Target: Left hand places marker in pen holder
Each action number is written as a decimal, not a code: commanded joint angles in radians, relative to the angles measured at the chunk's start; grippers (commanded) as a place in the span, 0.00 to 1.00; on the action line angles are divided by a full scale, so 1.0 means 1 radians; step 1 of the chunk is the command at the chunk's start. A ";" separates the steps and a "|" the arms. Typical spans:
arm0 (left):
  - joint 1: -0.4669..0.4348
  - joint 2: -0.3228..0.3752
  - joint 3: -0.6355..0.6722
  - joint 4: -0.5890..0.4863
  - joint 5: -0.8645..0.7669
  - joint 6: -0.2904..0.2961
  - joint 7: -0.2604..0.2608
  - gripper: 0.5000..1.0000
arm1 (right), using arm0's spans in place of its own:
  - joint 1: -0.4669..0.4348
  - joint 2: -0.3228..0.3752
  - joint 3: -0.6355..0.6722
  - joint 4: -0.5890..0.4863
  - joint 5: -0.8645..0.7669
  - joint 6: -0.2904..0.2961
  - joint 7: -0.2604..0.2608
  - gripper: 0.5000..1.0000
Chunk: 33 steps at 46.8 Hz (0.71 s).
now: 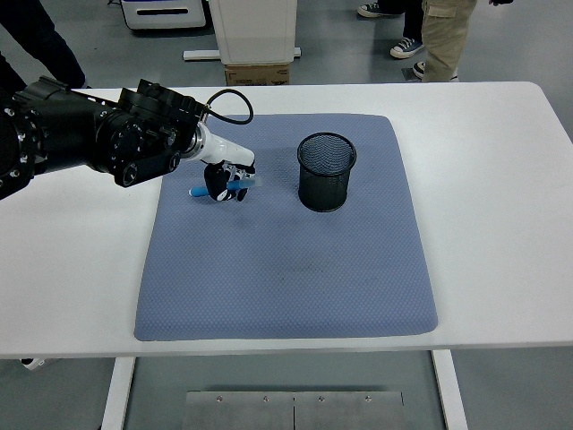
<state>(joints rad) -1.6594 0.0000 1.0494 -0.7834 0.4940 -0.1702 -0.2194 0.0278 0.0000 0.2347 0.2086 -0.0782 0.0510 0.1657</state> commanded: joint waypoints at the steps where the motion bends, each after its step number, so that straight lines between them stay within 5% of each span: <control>1: 0.004 0.000 0.000 0.000 0.000 0.000 0.000 0.14 | 0.000 0.000 0.000 0.000 0.000 0.000 0.000 1.00; 6: 0.009 0.000 0.000 0.000 0.000 0.000 0.000 0.28 | 0.000 0.000 0.000 0.000 0.000 0.001 0.000 1.00; 16: 0.009 0.000 0.000 0.000 0.000 0.000 0.000 0.29 | 0.000 0.000 0.000 0.000 0.000 0.000 0.000 1.00; 33: 0.009 0.000 0.001 0.000 0.014 0.000 0.000 0.03 | 0.000 0.000 0.000 0.000 0.000 0.000 0.000 1.00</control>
<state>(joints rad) -1.6505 0.0000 1.0500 -0.7838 0.4974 -0.1703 -0.2194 0.0278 0.0000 0.2346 0.2086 -0.0782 0.0514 0.1657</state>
